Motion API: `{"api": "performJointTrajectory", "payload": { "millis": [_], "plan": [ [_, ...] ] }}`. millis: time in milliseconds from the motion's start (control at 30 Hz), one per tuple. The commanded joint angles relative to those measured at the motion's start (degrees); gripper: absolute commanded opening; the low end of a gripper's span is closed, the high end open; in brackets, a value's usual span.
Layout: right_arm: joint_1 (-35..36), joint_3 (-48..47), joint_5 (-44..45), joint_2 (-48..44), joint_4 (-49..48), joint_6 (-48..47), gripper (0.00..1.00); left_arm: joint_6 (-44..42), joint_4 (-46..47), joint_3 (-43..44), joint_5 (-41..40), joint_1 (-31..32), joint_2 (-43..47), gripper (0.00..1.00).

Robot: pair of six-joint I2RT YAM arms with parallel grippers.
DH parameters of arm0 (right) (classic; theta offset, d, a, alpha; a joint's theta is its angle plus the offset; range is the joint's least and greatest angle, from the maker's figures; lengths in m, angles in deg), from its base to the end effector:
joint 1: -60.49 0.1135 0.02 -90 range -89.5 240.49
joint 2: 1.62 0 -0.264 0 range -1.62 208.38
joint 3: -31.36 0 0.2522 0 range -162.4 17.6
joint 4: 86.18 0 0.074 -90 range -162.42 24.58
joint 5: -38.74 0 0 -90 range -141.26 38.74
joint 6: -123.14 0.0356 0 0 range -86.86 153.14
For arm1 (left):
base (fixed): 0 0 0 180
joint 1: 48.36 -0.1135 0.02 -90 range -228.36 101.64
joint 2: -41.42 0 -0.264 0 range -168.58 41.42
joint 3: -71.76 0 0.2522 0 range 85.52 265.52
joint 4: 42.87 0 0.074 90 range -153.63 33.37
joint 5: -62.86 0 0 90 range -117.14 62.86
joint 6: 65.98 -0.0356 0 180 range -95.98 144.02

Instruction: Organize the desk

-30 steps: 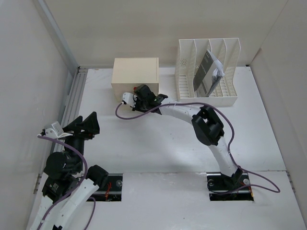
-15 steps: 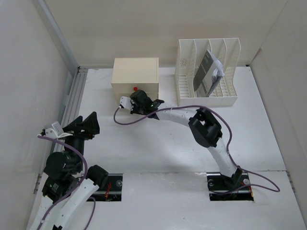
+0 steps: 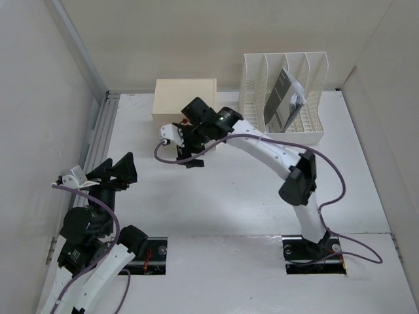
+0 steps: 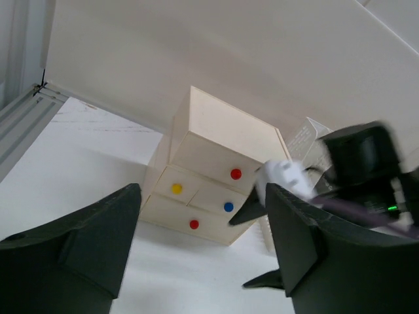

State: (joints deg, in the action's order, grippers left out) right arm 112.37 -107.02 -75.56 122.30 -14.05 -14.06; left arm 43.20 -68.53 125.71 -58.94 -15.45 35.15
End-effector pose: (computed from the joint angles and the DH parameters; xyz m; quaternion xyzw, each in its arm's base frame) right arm 0.2777 0.3776 0.3056 -0.7524 0.5647 0.2131 0.2637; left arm 0.0304 0.0027 0.3679 -0.1613 0.5610 -0.2125 0.7837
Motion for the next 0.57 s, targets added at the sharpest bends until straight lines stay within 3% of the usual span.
{"api": "performJointTrajectory", "payload": {
  "millis": [0,33,67,133,167,333,433,467,533],
  "plan": [
    [0.0,-4.1,4.6,-12.2,4.6,7.6,1.00,0.0,1.6,0.1,0.7,0.1,-0.9,0.77],
    [0.0,-1.3,17.0,-15.2,-0.3,11.2,1.00,0.0,1.6,0.1,0.7,0.1,-0.9,0.93],
    [0.0,1.4,22.2,-17.9,-7.3,13.3,1.00,0.0,1.6,-0.5,0.7,0.1,-0.9,1.00],
    [0.0,9.6,34.8,-26.6,-13.8,15.7,1.00,0.0,1.6,-0.5,2.1,0.1,-0.9,1.00],
    [0.0,12.6,38.2,-29.4,-19.1,16.3,1.00,0.0,1.6,-0.5,2.1,0.1,-0.9,1.00],
    [-0.8,28.3,52.3,-44.8,-26.5,19.5,1.00,0.5,0.6,-1.5,3.8,0.1,1.0,1.00],
    [-9.1,35.3,44.8,-51.0,-26.6,19.9,1.00,0.5,1.3,-2.1,5.1,0.1,2.7,1.00],
    [-17.3,36.7,32.8,-55.1,-26.6,21.4,1.00,-0.1,2.1,-2.7,5.9,0.1,2.7,1.00],
    [-22.8,40.1,24.8,-60.1,-30.1,24.8,1.00,-0.8,2.8,-2.7,7.3,0.1,2.7,1.00]
  ]
}}
